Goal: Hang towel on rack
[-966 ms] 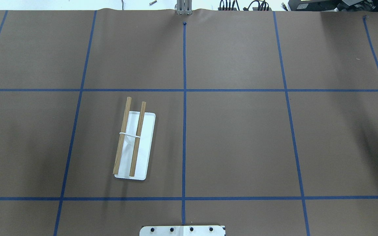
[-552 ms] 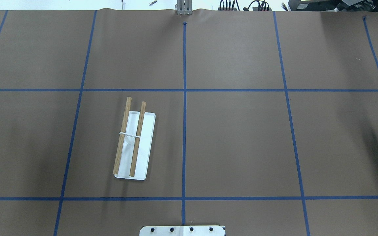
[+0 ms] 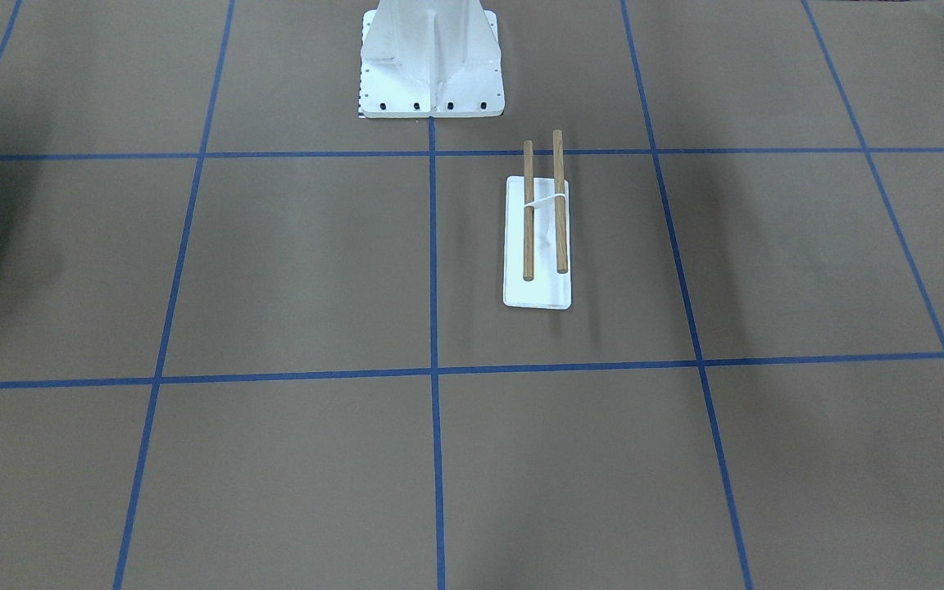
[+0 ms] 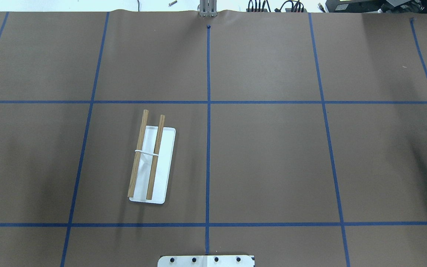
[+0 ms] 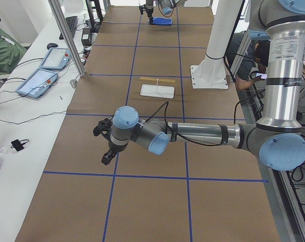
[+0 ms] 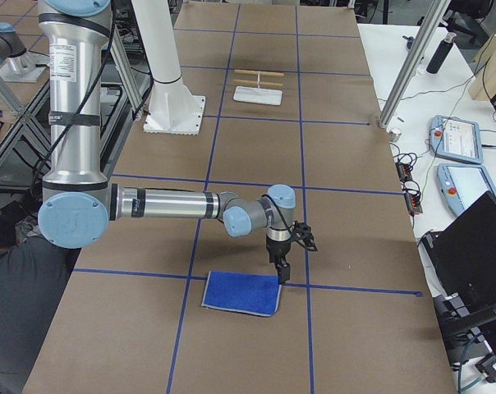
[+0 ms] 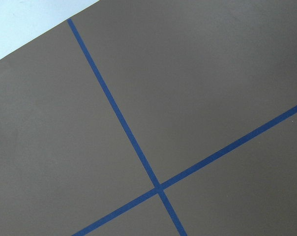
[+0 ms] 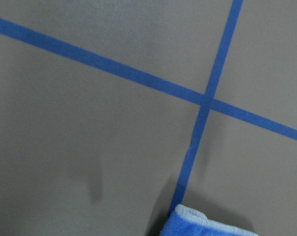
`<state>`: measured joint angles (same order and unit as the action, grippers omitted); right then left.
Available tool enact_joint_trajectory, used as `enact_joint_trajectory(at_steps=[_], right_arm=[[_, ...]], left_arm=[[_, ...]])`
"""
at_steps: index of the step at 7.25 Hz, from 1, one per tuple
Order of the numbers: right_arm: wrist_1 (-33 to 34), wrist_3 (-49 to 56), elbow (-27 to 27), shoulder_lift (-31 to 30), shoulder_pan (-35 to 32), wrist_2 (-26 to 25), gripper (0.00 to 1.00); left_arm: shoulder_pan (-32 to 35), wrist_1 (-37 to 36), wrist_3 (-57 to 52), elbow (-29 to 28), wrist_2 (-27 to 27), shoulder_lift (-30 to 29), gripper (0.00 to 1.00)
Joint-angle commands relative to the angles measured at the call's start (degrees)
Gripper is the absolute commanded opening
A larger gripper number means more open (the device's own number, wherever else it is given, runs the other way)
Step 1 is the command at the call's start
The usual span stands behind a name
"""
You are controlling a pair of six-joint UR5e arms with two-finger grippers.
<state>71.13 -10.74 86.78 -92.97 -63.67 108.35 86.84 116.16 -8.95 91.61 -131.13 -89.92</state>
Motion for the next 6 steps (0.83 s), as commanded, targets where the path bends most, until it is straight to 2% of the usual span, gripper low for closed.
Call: enact_joint_trajectory(at_steps=[1,2,3,4,6], right_arm=[[0.3,1.8,-0.9,0.0,1.3,-3.8,0.74],[0.2,1.9,-1.8,0.2,1.8,-3.9,0.51],[0.2,2.0,-2.1,0.5,2.5,-5.2,0.33],[0.3,3.3,-2.1,0.7,2.6,-5.5,0.01],[0.2,4.4,-2.1,0.7,2.6,-5.5,0.00]], left_arm=[[-0.6,0.0,0.0,-0.2,0.0,0.0,0.99],[-0.9,0.0,0.0,-0.2,0.0,0.0,0.99],[-0.9,0.0,0.0,-0.3,0.0,0.0,0.99],[-1.0,0.0,-0.1,-0.5,0.0,0.0,0.99],[-1.4,0.0,-0.1,-0.7,0.0,0.0,0.99]])
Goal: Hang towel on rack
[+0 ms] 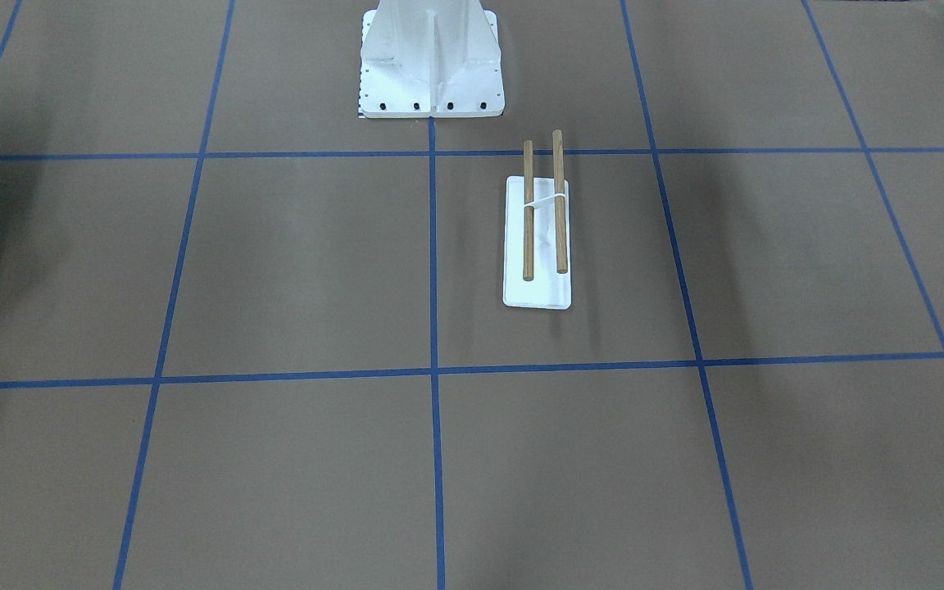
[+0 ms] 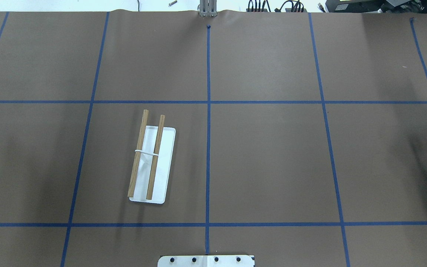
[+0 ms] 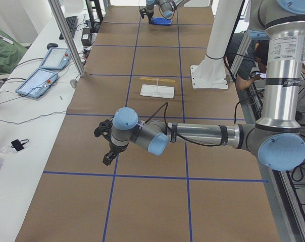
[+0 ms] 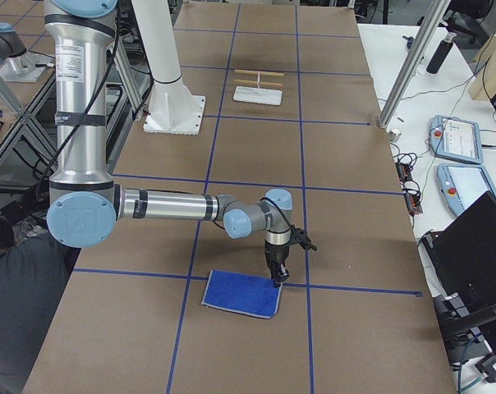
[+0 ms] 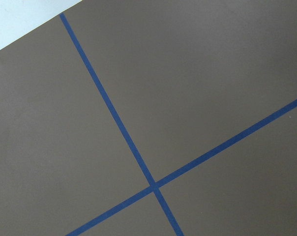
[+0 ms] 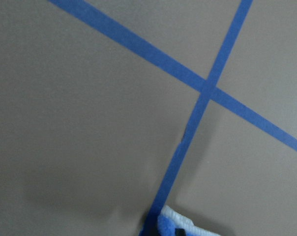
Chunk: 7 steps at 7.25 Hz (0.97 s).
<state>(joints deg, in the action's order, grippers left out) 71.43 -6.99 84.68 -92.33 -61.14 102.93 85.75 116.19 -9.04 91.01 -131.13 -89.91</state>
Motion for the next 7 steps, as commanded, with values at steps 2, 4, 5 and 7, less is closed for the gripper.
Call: enact_joint_trajectory(at_steps=[2,4,5,7], right_arm=[[-0.1,0.7,1.1,0.2,-1.3,0.7,0.00],[0.7,0.7,4.1,0.2,-4.4,2.9,0.00],[0.7,0.7,5.0,0.8,-6.4,6.2,0.00],[0.7,0.6,10.5,1.1,-9.5,12.4,0.00]], left_arm=[[-0.4,0.1,0.0,-0.1,0.1,0.0,0.99],[-0.4,1.0,0.1,-0.1,0.1,0.1,0.99],[-0.4,1.1,0.1,-0.1,0.1,0.1,0.99],[-0.4,3.2,2.3,0.0,0.0,0.0,0.99]])
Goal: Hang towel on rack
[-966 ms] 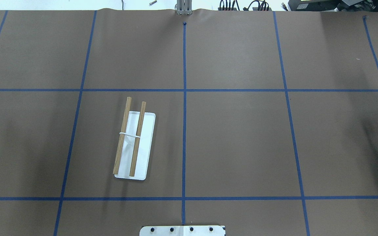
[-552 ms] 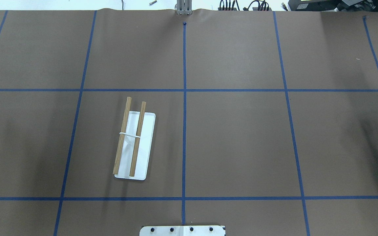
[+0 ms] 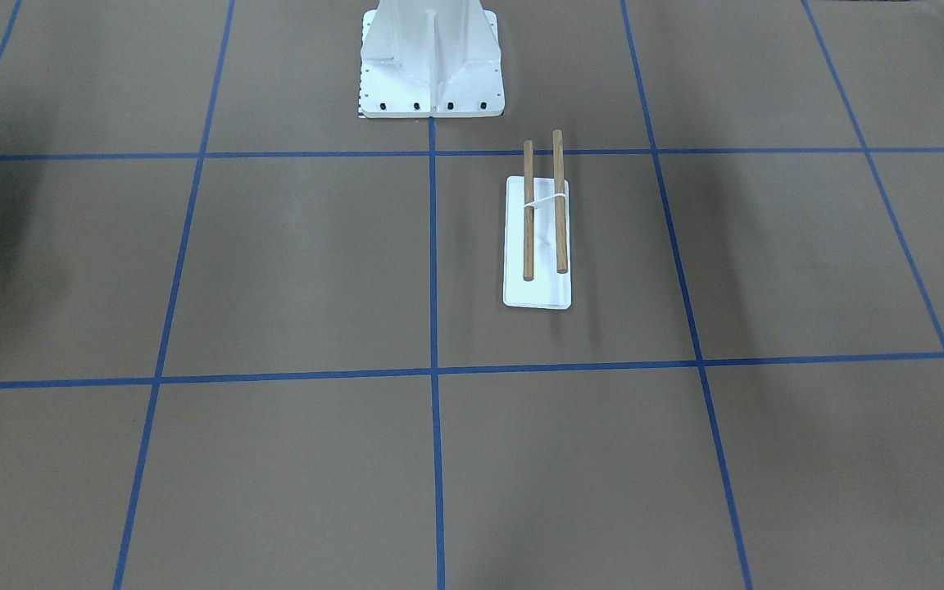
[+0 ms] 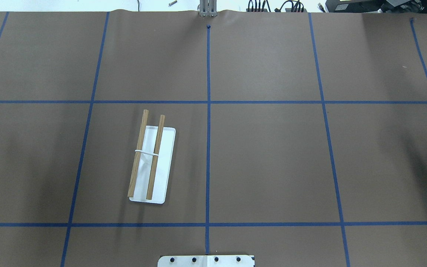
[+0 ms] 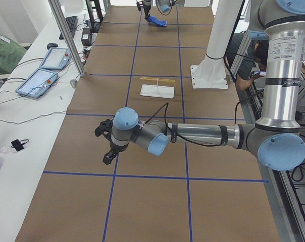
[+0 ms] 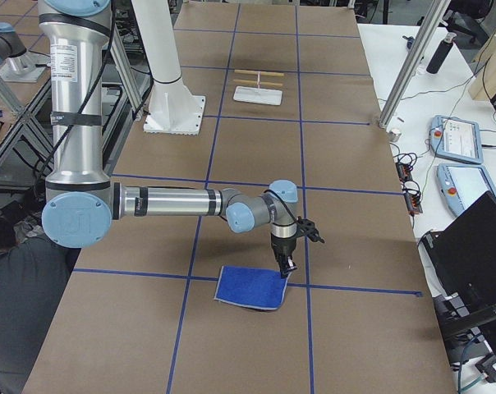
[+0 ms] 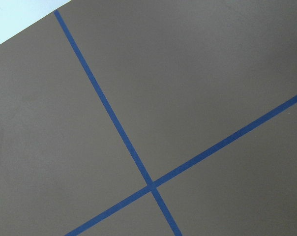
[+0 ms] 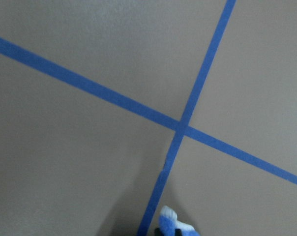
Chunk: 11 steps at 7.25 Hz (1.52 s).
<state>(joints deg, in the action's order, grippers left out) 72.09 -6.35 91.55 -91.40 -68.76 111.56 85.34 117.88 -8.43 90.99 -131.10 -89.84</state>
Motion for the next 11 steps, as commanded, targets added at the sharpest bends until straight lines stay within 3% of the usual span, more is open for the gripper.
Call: enact_joint_trajectory(at_steps=[1,2,4,5,8,11], right_arm=[[0.0,-0.2,8.0,0.4,-1.8,5.4,0.00],[-0.5,-0.2,11.2,2.0,-1.8,7.7,0.00],[-0.7,-1.0,11.9,9.0,-1.2,15.1,0.00],[-0.8,-1.5,12.9,11.0,0.5,15.0,0.00],[-0.7,-14.1,15.8,19.9,7.9,11.9,0.00],[-0.3,-20.0,19.0,25.1,18.2,1.5,0.00]], left_arm=[[0.0,3.8,6.8,0.5,-0.2,-0.4,0.99],[-0.5,5.3,12.5,0.3,-2.6,-0.9,0.99],[-4.4,5.6,22.5,0.4,-3.7,-5.7,0.99],[-7.6,5.7,29.3,0.5,-3.7,-8.7,0.99],[-16.0,7.0,62.1,0.4,-3.5,-20.2,0.99],[-25.3,8.7,82.6,0.2,-3.3,-28.2,0.99]])
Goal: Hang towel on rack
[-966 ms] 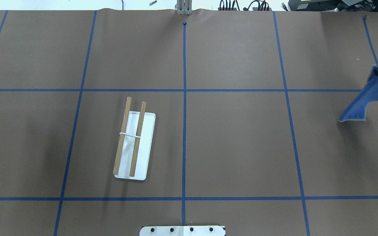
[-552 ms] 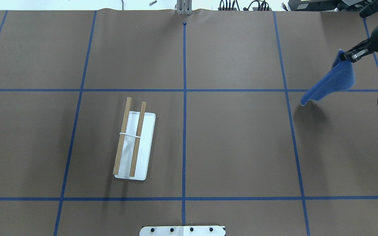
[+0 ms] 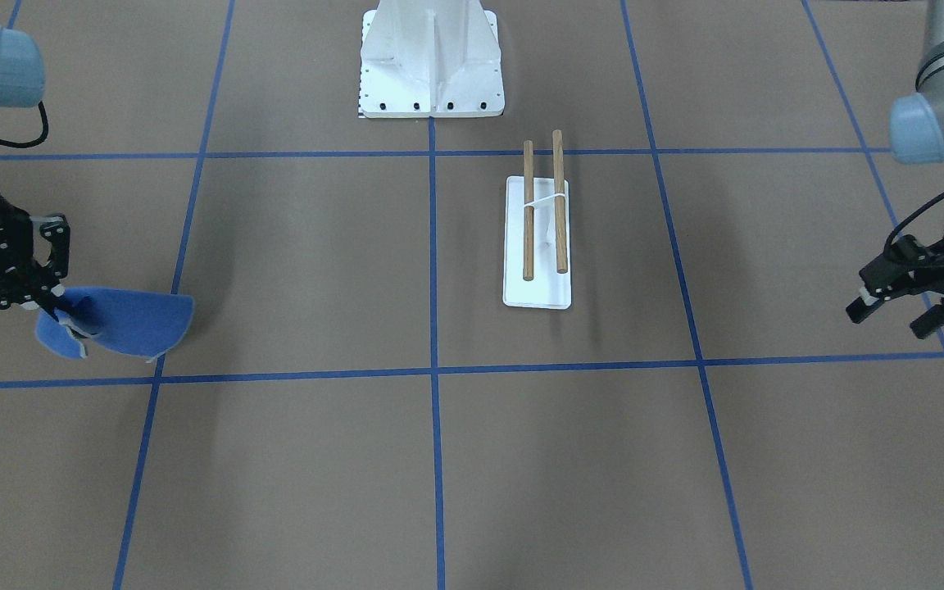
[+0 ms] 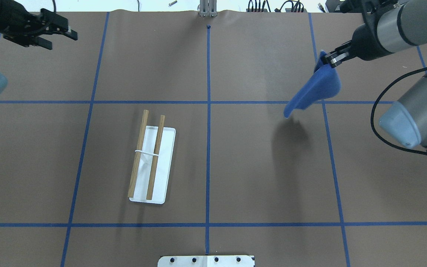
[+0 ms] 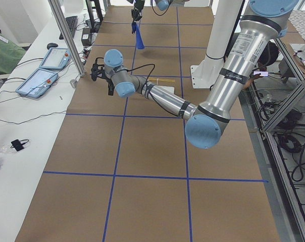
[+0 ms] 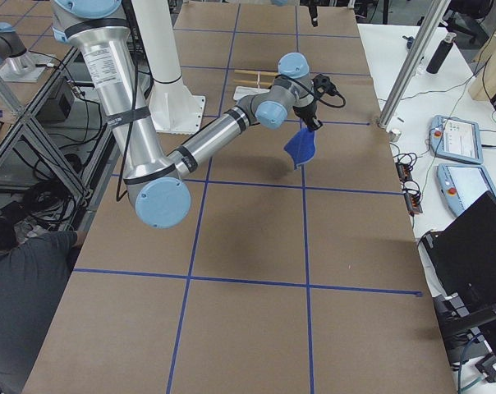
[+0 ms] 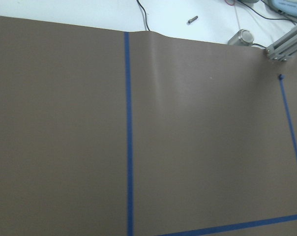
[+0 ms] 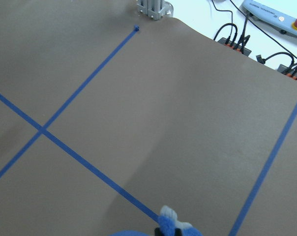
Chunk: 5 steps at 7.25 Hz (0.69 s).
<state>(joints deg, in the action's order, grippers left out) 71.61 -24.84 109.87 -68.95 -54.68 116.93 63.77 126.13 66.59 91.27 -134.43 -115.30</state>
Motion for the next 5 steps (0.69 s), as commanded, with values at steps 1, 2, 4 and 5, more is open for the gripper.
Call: enact_joint_trajectory(at_steps=[1,2,4,5], right_arm=[[0.1,-1.5,0.6,5.6,7.5,-6.3,0.00],[0.1,-1.5,0.7,7.8,9.9,-7.3,0.00],[0.5,-1.3,0.7,11.5,16.6,-16.0,0.00],[0.5,-1.3,0.6,12.9,19.1,-18.9,0.00]], left_arm=[[-6.6,0.3,12.9,-0.6,0.3,-5.0,0.99],[-8.1,0.3,17.2,-0.7,0.7,-6.0,0.99],[-12.3,0.3,30.9,-0.8,0.8,-8.5,0.99],[-13.0,0.3,37.0,-0.8,0.8,-10.0,0.98]])
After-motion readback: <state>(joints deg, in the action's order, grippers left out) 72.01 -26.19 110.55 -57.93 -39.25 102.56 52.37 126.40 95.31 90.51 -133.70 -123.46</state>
